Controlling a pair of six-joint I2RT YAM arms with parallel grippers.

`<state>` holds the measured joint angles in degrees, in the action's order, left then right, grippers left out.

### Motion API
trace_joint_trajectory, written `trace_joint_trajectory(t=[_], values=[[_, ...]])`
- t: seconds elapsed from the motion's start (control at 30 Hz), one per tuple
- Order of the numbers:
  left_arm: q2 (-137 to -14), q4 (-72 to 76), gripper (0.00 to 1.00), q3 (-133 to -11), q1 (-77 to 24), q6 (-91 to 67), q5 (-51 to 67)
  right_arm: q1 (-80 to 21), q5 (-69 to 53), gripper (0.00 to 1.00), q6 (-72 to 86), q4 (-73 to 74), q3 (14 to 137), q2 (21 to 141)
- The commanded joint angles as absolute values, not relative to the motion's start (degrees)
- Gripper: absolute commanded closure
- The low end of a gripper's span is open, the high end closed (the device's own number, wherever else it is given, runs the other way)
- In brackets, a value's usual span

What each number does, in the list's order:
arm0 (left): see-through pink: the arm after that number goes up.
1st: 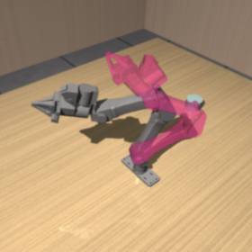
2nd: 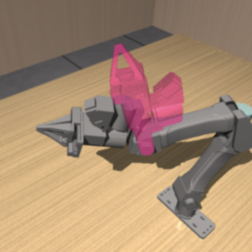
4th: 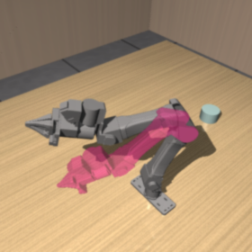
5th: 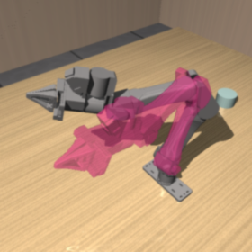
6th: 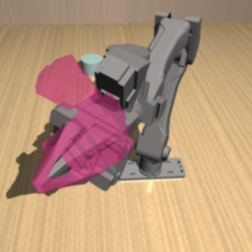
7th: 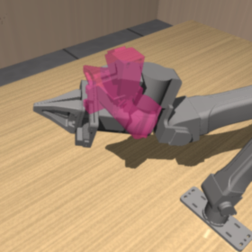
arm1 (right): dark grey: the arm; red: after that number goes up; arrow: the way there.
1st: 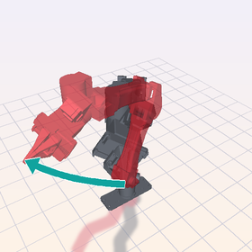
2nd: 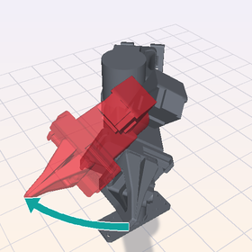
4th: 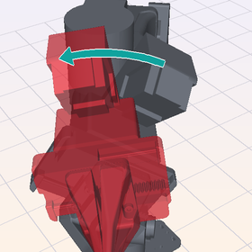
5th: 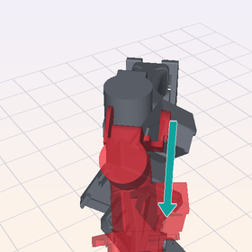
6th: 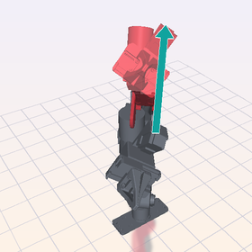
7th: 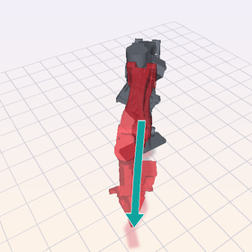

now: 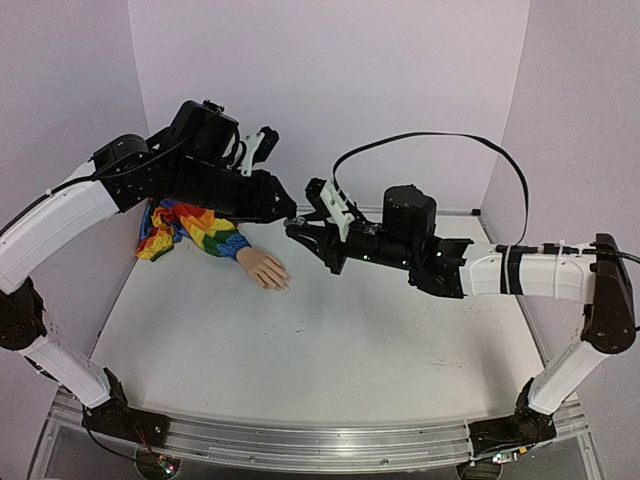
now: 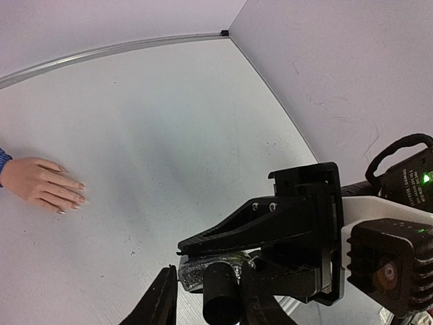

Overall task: Paint the nails
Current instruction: Screw the nail polish bottle cap onto the nail polish bottle.

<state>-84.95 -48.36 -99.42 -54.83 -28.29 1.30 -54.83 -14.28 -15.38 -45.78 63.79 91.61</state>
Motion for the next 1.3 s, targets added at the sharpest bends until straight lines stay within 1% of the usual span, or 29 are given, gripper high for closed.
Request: trace_joint_trajectory(t=[0.0,0.13,0.27,0.33,0.43,0.47,0.5,0.57,0.67,0.73,0.8,0.83,0.87,1.03,1.1,1.17,1.2,1.23,1.27], values=[[-85.1,-45.6,0.69,-102.6,-55.3,-27.0,0.6,-55.3,-13.9,1.0,-15.2,-49.2,66.5,90.9],[-85.5,-45.7,0.76,-102.7,-55.7,-26.6,1.0,-55.4,-14.0,1.0,-15.2,-49.2,66.6,91.0],[-85.7,-45.7,0.88,-101.9,-55.9,-25.7,3.9,-55.5,-14.9,1.0,-14.5,-49.4,67.1,91.1],[-85.8,-46.0,0.93,-101.2,-56.0,-24.5,6.4,-55.5,-15.5,1.0,-13.5,-50.0,67.3,91.1],[-84.6,-45.9,0.98,-98.4,-56.0,-21.6,11.0,-55.5,-17.4,1.0,-11.7,-50.3,67.6,90.3],[-84.0,-45.8,0.99,-97.3,-56.0,-19.6,13.3,-55.4,-18.7,1.0,-10.9,-50.4,67.6,89.8],[-83.5,-45.8,1.0,-95.9,-56.0,-16.9,18.4,-55.2,-21.2,1.0,-9.4,-50.4,67.8,89.4],[-83.0,-46.1,1.0,-93.5,-56.0,-9.6,29.9,-53.7,-30.3,1.0,-4.7,-50.7,68.6,88.6],[-80.4,-46.6,1.0,-87.6,-56.1,3.9,47.7,-51.2,-50.1,1.0,8.4,-57.7,70.4,89.1],[-78.5,-46.7,1.0,-84.9,-56.2,10.4,52.0,-51.1,-60.1,1.0,17.9,-63.7,72.4,90.5],[-78.4,-48.2,1.0,-85.1,-56.1,15.1,54.1,-51.2,-65.6,1.0,29.9,-74.0,73.7,92.4],[-78.9,-48.7,1.0,-85.8,-56.1,16.6,55.4,-51.3,-66.5,1.0,34.2,-79.6,73.7,93.3],[-79.6,-49.4,1.0,-86.9,-56.0,17.6,57.1,-51.3,-66.7,1.0,37.0,-81.7,73.6,93.7],[-82.8,-54.1,1.0,-91.9,-56.1,22.4,63.2,-51.4,-66.3,1.0,37.3,-82.4,71.5,93.8],[-83.7,-57.3,1.0,-93.7,-56.1,23.5,61.7,-51.4,-66.4,1.0,35.9,-81.8,71.0,93.9],[-84.2,-60.7,1.0,-96.4,-56.0,23.6,56.6,-50.9,-65.4,1.0,31.6,-77.8,69.8,93.6],[-83.9,-61.1,0.97,-97.0,-55.9,22.4,52.8,-50.6,-64.4,1.0,28.5,-75.2,69.2,93.3],[-83.2,-61.2,0.93,-97.1,-55.6,21.3,49.9,-50.3,-63.2,1.0,25.0,-71.7,68.6,93.1],[-82.2,-61.0,0.83,-97.0,-55.4,20.2,46.9,-50.1,-60.9,1.0,20.8,-67.6,67.9,92.6]])
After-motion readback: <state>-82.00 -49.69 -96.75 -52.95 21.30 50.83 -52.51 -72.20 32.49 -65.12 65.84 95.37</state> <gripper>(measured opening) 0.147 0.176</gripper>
